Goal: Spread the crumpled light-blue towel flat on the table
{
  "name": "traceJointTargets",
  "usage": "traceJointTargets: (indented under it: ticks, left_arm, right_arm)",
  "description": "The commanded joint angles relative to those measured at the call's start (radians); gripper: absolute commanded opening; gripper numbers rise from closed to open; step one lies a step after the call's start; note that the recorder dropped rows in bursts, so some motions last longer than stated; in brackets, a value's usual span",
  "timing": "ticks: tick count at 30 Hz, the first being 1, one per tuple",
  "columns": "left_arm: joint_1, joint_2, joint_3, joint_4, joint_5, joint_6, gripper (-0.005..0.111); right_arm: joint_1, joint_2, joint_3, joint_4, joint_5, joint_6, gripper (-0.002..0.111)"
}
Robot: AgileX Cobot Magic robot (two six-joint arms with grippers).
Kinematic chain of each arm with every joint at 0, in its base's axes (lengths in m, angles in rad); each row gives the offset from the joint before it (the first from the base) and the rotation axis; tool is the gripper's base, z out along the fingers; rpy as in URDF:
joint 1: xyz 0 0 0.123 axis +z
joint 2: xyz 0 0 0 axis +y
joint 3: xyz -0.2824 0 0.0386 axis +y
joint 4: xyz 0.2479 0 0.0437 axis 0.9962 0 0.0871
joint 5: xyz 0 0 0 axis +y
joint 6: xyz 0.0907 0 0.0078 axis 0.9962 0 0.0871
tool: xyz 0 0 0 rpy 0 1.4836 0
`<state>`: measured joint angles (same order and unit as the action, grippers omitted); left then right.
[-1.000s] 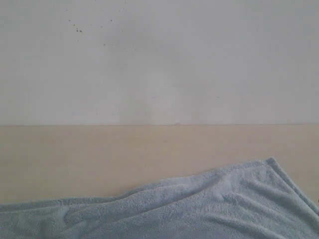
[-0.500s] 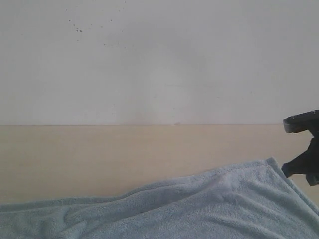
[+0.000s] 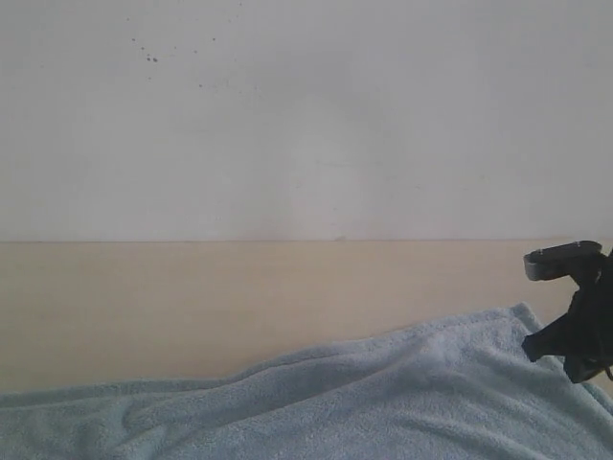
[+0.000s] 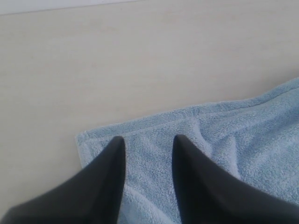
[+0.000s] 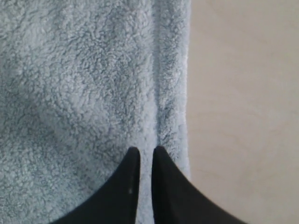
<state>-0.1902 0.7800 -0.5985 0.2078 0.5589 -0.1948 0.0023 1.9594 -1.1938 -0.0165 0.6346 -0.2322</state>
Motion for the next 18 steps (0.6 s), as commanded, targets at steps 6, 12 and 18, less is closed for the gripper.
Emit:
traceJointTargets:
  ticks: [6,12,18]
  left_arm:
    - [-0.008,-0.006,0.003,-0.01,-0.014,0.005,0.033]
    - [-0.008,-0.006,0.003,-0.01,-0.01,0.005,0.033]
    - [-0.008,-0.006,0.003,-0.01,-0.012,0.005,0.033]
  right_arm:
    - [-0.003,0.009,-0.005,0.009,-0.033,-0.017,0.009]
    - [-0.003,0.035,-0.005,0.017,-0.04,-0.017,0.009]
    - [-0.002,0.072,-0.005,0.062,-0.043,-0.042,0.009]
